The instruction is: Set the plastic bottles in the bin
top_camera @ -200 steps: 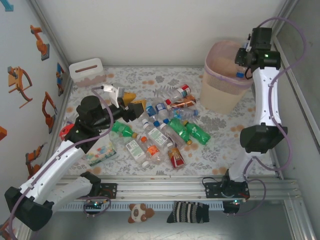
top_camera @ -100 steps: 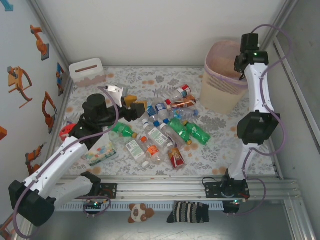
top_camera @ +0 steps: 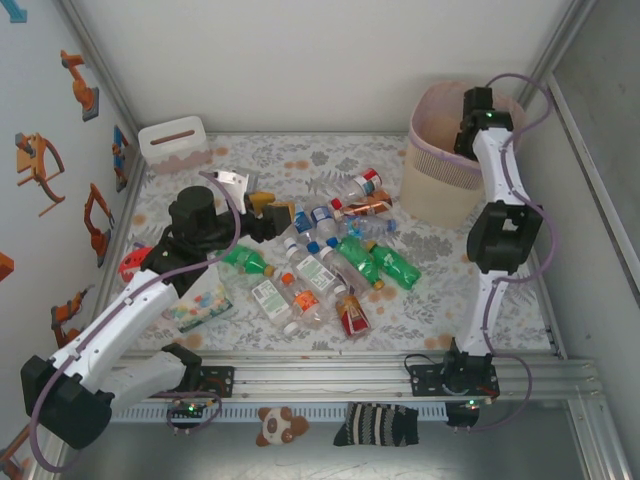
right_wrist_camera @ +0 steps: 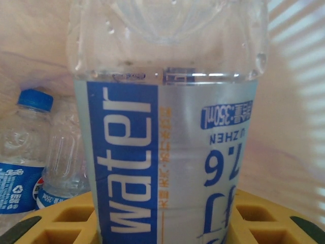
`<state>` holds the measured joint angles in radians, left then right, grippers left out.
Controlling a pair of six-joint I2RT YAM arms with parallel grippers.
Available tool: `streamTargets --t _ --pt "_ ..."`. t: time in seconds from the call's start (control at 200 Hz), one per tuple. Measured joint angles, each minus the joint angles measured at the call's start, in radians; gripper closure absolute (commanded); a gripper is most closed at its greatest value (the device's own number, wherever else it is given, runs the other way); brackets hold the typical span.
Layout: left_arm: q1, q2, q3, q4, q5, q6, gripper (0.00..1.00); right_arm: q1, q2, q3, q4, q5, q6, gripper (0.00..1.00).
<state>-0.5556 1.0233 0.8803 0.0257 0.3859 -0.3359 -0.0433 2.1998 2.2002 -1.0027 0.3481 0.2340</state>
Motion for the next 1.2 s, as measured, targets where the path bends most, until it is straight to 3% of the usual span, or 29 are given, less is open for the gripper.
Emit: streamTargets --t 0.24,0.666,1.197 --pt "0.001 -0.031 -0.002 -0.027 -0.004 0.0 0.29 0.001 0.086 0.0 -0.007 -0.029 0.014 0.66" --pt "0.007 -0.055 -0.008 -0.051 -0.021 0.0 0.3 0.001 0.129 -0.006 -0.005 -0.071 0.057 0.29" --pt "0.014 -0.021 -0.005 -0.14 -0.077 -0.011 0.31 0.001 -0.067 -0.007 -0.037 -0.071 0.055 0.25"
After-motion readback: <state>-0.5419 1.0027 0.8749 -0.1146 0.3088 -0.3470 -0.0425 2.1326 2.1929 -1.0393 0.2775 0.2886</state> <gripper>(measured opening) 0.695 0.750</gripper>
